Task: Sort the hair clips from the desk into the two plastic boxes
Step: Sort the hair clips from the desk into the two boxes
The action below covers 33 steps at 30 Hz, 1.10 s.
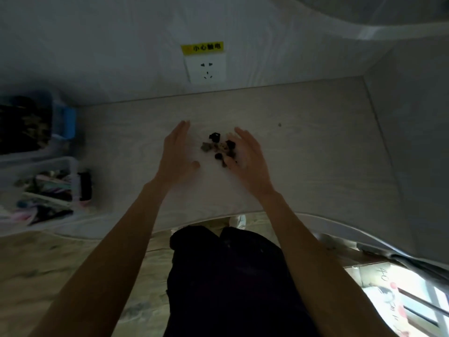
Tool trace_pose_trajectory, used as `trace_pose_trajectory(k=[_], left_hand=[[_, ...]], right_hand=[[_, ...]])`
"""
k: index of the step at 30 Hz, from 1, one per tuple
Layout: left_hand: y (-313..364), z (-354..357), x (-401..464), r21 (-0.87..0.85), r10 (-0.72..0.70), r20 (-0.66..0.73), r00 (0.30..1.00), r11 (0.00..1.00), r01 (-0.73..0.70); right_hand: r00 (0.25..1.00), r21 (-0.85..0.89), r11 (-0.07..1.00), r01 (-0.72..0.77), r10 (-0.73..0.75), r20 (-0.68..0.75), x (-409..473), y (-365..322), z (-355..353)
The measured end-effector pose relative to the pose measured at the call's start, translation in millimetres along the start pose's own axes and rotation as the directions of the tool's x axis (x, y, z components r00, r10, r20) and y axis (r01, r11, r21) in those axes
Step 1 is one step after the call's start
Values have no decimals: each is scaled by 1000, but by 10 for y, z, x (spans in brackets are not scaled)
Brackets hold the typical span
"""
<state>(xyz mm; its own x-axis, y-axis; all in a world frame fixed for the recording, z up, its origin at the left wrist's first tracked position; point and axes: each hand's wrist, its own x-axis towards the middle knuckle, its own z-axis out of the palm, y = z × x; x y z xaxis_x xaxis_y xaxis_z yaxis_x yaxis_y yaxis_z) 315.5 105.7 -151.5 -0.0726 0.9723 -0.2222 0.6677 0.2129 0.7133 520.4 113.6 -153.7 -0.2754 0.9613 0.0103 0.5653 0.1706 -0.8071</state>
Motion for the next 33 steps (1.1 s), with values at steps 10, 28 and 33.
trace_pose_trajectory(k=[10, 28, 33], left_hand=[[476, 73, 443, 386, 106, 440, 892, 874, -295], [234, 10, -65, -289, -21, 167, 986, 955, 69], [202, -215, -224, -474, -97, 121, 988, 869, 144]], right_hand=[[944, -339, 911, -235, 297, 144, 208, -99, 26], [968, -72, 981, -179, 188, 166, 172, -281, 175], [983, 21, 994, -110, 106, 149, 223, -592, 237]])
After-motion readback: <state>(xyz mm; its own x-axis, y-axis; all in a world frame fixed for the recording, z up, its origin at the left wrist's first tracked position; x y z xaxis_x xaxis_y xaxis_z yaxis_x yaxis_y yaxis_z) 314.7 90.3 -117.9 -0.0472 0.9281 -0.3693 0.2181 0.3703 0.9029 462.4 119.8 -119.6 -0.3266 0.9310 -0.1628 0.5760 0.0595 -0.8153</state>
